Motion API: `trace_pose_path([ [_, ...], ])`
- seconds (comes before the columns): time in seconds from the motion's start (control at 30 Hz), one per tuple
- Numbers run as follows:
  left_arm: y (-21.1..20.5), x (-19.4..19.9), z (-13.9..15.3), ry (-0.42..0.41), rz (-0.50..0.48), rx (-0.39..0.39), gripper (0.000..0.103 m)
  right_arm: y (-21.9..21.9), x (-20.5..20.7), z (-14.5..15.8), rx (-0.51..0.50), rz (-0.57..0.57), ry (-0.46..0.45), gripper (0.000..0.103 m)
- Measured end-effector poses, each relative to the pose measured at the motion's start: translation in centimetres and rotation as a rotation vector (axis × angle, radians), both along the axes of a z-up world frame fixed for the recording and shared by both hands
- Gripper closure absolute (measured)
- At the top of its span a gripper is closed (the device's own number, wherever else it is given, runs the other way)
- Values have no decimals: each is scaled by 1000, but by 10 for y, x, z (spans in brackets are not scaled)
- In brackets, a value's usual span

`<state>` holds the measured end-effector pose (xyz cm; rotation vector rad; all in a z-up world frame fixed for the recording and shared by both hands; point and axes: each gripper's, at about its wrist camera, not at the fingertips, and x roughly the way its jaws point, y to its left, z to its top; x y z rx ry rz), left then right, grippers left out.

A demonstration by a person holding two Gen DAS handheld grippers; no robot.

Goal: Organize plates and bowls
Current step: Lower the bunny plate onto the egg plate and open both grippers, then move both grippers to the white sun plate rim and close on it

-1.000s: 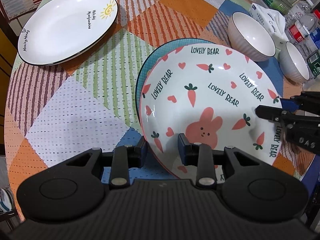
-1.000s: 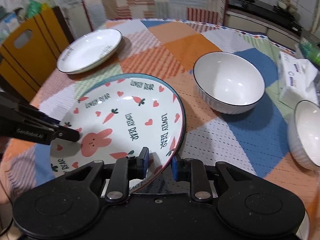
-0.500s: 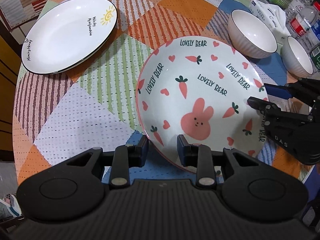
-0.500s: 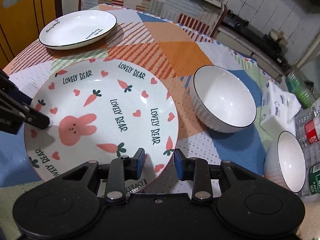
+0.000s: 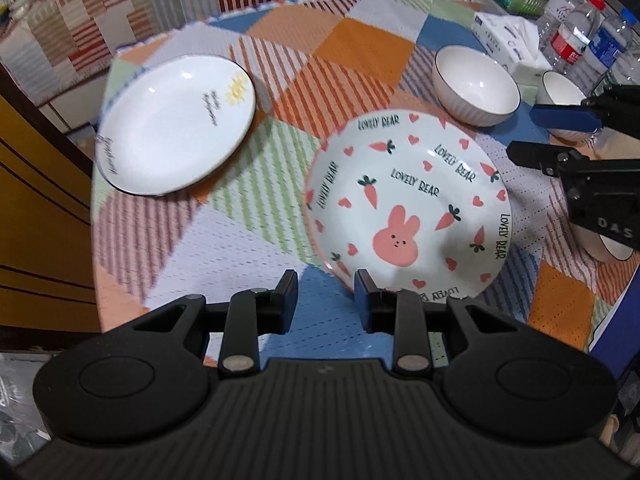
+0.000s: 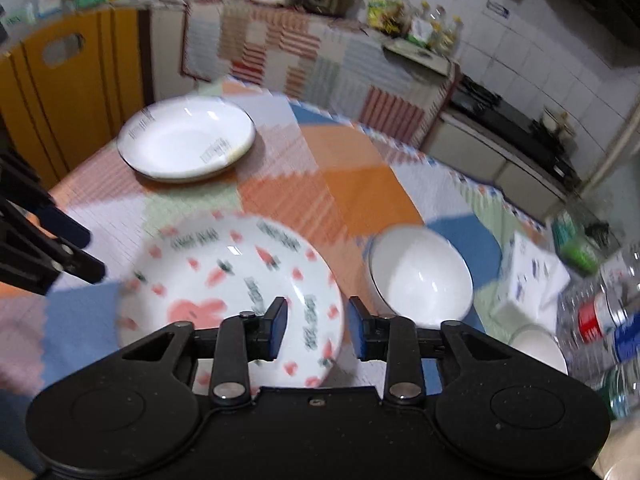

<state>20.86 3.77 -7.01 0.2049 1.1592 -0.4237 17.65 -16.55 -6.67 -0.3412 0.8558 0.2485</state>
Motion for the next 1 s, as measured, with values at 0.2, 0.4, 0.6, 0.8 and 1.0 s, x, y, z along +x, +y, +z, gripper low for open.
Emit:
trace_pose_path([
  [0.2, 37, 6, 31, -23, 13, -9, 68, 25, -6, 26, 44, 130, -17, 49],
  [0.4, 82, 26, 48, -24, 35, 3, 60, 58, -7, 42, 0, 277, -46, 33],
  [0.6, 114, 54, 38, -51, 69, 26, 50, 76, 9, 52, 10, 331, -206, 14],
  [0.8, 139, 87, 7, -73, 112, -12, 41, 82, 65, 37, 190, 327, -201, 14],
  [1.0, 151, 117, -34, -107, 121, 11, 41, 89, 134, -4, 309, 276, -6, 14],
])
